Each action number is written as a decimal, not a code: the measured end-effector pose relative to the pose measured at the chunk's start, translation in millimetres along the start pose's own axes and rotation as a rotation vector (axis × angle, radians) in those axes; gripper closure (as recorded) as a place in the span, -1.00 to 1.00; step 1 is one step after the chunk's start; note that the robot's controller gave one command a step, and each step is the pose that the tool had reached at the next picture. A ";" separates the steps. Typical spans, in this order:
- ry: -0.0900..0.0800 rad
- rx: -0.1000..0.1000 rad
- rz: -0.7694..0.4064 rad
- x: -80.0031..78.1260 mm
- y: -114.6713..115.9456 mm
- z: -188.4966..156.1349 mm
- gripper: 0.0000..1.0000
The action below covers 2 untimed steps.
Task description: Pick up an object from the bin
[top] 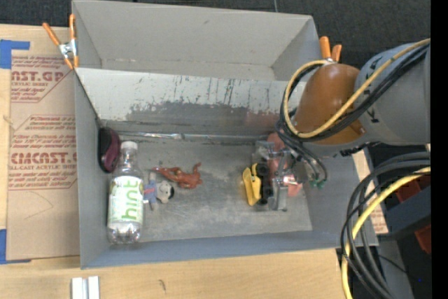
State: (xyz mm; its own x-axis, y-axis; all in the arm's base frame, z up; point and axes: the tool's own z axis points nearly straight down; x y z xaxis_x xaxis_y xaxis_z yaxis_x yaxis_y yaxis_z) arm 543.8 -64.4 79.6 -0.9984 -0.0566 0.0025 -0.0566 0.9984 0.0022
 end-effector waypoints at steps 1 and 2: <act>0.000 0.000 0.000 0.0 0.0 0.0 1.00; -0.020 0.004 -0.084 0.7 21.6 -17.2 1.00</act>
Offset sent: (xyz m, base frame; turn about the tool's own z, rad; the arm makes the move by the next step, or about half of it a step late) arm -0.0073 0.0194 0.0107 -0.0804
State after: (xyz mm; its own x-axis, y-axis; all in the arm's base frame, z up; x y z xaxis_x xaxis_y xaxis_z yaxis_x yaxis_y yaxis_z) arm 542.0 -43.0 96.8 -0.9900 -0.1403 -0.0174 -0.1402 0.9901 -0.0025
